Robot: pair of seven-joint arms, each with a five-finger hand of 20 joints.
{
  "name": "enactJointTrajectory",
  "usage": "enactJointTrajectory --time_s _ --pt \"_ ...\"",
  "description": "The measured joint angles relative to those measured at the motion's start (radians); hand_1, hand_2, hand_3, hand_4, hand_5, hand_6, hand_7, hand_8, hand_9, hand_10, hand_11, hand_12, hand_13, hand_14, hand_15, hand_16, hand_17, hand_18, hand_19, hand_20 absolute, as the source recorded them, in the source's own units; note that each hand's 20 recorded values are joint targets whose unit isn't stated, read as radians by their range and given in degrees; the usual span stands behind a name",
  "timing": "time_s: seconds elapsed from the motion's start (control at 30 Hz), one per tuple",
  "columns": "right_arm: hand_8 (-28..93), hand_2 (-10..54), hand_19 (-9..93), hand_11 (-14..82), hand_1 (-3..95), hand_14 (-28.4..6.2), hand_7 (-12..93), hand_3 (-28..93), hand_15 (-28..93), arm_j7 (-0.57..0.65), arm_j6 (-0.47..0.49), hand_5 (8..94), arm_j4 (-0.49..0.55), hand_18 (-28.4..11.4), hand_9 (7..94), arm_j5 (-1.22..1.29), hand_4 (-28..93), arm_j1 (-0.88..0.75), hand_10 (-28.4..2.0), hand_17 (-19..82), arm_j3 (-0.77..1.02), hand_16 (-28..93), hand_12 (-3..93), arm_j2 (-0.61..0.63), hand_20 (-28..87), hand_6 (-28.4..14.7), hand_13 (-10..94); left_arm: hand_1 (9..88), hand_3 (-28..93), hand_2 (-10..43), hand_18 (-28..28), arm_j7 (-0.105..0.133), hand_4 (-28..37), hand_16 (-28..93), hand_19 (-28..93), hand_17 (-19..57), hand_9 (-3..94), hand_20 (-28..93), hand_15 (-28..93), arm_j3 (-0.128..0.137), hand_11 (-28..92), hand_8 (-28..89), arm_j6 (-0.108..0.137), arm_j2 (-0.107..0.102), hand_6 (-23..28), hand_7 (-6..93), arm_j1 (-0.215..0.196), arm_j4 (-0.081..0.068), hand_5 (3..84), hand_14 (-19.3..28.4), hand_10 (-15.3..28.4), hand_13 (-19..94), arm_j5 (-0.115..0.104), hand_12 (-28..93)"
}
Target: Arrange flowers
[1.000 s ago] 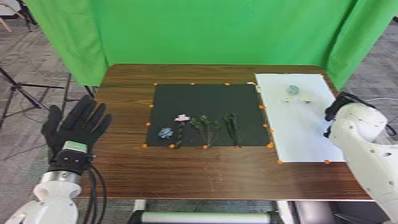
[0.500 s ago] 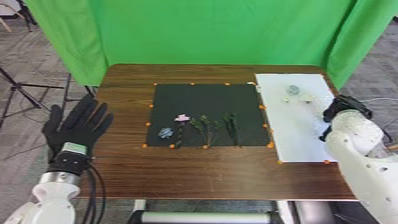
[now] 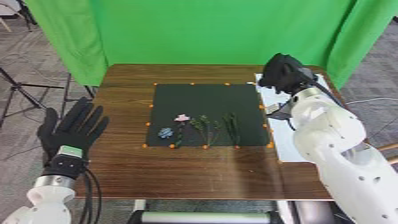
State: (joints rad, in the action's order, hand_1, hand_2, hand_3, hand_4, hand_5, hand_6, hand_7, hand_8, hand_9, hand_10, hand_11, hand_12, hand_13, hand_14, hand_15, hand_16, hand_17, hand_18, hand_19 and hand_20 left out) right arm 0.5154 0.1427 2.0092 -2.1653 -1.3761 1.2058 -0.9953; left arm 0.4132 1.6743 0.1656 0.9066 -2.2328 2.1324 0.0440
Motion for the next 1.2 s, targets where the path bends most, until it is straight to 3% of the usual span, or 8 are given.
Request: enactJointTrajectory --time_s 0.23,0.53,0.83,1.0,1.2 --pt "9 -7.9 93 11.5 57.9 -8.1 31 70 61 -0.038 0.039 74.1 -0.089 -20.6 84.6 -0.048 -28 0.063 -10.0 46 -0.162 29 38.4 -0.179 41 -2.2 76 27.1 73 10.8 13.8 -0.019 -28.3 -9 36 -6.2 31.6 9 36 -0.009 21 -10 -0.001 0.000 7.5 17.0 0.012 -0.004 38.6 13.8 12.8 23 0.012 9" --pt "7 -8.2 93 10.3 57.8 -8.0 31 69 60 -0.056 0.102 73.6 -0.184 -20.5 84.0 -0.105 -28 0.072 -10.0 46 -0.286 29 37.6 -0.290 42 -2.1 76 27.0 73 10.7 13.8 -0.039 -28.3 -9 36 -6.2 31.5 9 35 -0.066 21 -10 -0.001 -0.016 7.4 17.0 0.062 -0.018 38.6 13.8 12.8 23 0.033 9" --pt "4 -8.5 93 8.4 57.4 -8.0 29 69 60 -0.061 -0.015 72.5 -0.269 -20.2 82.5 -0.274 -28 0.074 -9.4 46 -0.290 29 35.8 -0.334 43 -1.9 75 27.0 73 10.8 13.8 -0.068 -28.3 -9 36 -6.2 31.4 10 35 -0.103 21 -10 -0.010 -0.015 7.3 16.9 0.094 -0.031 38.4 13.7 12.8 23 0.042 9" --pt "3 -8.7 93 8.1 57.0 -8.0 28 69 60 -0.061 -0.010 71.5 -0.337 -20.2 80.8 -0.272 -28 0.085 -9.8 46 -0.290 29 34.3 -0.358 42 -1.9 75 27.0 72 10.8 13.8 -0.073 -28.3 -9 36 -6.2 31.4 10 35 -0.113 21 -10 -0.012 -0.012 7.2 16.5 0.104 -0.037 38.3 13.7 12.7 23 0.043 9" --pt "1 -9.2 93 14.6 55.6 -7.5 23 70 56 -0.055 -0.008 68.5 -0.372 -20.0 71.8 -0.282 -28 0.085 -13.0 45 -0.295 30 18.1 -0.378 39 -2.8 74 27.0 73 10.7 13.8 -0.076 -28.3 -9 35 -6.2 31.4 10 35 -0.120 20 -10 -0.014 -0.011 7.0 14.9 0.114 -0.041 37.9 13.7 12.6 23 0.042 9"
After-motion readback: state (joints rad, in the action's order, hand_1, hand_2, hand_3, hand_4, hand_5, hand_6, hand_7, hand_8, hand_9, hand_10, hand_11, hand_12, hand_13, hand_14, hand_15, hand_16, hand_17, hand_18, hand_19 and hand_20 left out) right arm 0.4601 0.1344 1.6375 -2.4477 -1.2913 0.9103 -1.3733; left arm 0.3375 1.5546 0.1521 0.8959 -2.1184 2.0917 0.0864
